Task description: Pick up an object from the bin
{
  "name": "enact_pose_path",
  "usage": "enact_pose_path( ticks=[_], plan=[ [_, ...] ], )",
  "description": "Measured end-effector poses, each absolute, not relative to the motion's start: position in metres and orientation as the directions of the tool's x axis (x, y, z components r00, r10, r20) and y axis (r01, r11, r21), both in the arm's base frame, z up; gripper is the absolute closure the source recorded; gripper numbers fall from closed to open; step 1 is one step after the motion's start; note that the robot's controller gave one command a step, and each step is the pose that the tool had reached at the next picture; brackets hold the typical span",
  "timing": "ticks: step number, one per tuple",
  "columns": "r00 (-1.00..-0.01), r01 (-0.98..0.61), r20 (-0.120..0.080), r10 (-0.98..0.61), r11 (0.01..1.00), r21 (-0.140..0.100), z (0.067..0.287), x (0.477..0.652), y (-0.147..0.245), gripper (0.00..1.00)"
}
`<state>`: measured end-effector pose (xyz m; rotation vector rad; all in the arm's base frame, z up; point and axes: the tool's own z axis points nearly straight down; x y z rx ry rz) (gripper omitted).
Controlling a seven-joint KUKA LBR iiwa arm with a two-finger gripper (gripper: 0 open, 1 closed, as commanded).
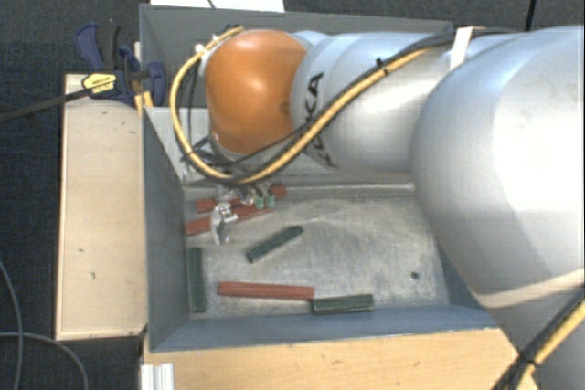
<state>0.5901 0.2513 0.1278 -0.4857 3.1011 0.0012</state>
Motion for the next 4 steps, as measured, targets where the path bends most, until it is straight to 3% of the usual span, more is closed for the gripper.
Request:
enact_pose_path(
  ticks=[1,2,4],
  plan=[
    [-0.926,-0.377,0.004,-0.377,0.926,0.000,0.0669,0.5917,0.2405,0.00],
    [-0.948,-0.318,-0.001,-0.318,0.948,0.002,0.0714,0.5927,0.2361,1.00],
    [-0.951,-0.309,0.000,-0.309,0.951,0.002,0.0749,0.5918,0.2346,1.00]
  ],
)
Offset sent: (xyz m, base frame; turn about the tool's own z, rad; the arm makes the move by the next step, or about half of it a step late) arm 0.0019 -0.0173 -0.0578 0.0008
